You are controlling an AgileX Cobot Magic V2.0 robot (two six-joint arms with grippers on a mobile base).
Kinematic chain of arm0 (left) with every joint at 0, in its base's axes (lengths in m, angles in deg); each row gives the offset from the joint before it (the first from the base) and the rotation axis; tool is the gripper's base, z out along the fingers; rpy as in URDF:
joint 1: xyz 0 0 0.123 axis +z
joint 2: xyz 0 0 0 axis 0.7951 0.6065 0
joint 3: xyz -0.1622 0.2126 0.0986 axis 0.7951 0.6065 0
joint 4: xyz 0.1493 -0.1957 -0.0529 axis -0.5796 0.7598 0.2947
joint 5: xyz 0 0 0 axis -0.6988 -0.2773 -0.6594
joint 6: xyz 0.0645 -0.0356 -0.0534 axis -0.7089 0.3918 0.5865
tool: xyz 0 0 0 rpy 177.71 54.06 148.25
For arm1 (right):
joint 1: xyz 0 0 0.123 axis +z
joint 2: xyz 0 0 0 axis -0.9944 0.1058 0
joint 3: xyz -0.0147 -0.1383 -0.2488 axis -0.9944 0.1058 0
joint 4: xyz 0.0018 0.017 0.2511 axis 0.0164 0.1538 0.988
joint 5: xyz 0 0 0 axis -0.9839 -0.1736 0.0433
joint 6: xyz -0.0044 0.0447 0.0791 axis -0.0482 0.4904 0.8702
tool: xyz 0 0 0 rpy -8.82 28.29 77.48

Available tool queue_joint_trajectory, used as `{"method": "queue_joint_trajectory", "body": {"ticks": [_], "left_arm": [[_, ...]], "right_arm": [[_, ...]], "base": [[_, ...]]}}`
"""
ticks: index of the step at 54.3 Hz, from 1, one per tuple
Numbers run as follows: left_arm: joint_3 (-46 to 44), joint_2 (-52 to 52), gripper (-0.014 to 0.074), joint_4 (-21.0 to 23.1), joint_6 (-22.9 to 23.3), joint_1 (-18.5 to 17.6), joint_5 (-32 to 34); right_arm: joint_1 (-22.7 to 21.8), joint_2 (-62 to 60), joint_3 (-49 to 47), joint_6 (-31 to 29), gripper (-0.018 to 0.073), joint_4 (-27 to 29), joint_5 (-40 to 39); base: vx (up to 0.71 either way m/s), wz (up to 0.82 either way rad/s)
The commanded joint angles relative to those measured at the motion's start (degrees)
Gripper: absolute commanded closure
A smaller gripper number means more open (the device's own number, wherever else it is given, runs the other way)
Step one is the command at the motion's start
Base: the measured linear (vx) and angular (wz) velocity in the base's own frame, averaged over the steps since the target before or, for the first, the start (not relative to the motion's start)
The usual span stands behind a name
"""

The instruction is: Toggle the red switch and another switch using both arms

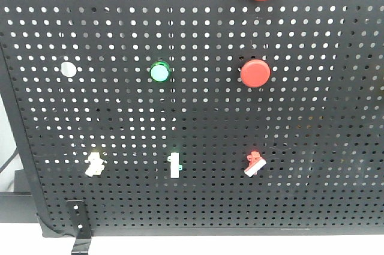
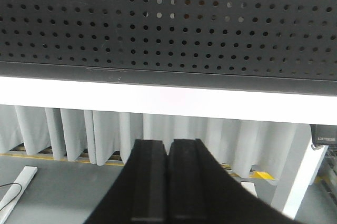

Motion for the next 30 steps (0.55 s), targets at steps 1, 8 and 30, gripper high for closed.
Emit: {"method": "queue_joint_trajectory", "body": {"ticks": [1, 8, 30], "left_arm": [[1.1, -0.5, 0.0594, 0.1, 0.1, 0.1, 4.3], [1.1, -0.5, 0.0594, 0.1, 0.1, 0.1, 4.3], [1.1, -0.5, 0.0594, 0.1, 0.1, 0.1, 4.3]], "right_arm": [[-0.2, -0.2, 0.3, 0.1, 0.0566, -0.8, -4.5], [-0.2, -0.2, 0.3, 0.0, 0.0566, -0.8, -4.5], [-0.2, -0.2, 0.3, 0.0, 0.0566, -0.8, -4.5]], "base": [[0.00, 0.00], [0.00, 0.00], [0.00, 0.00]]}}
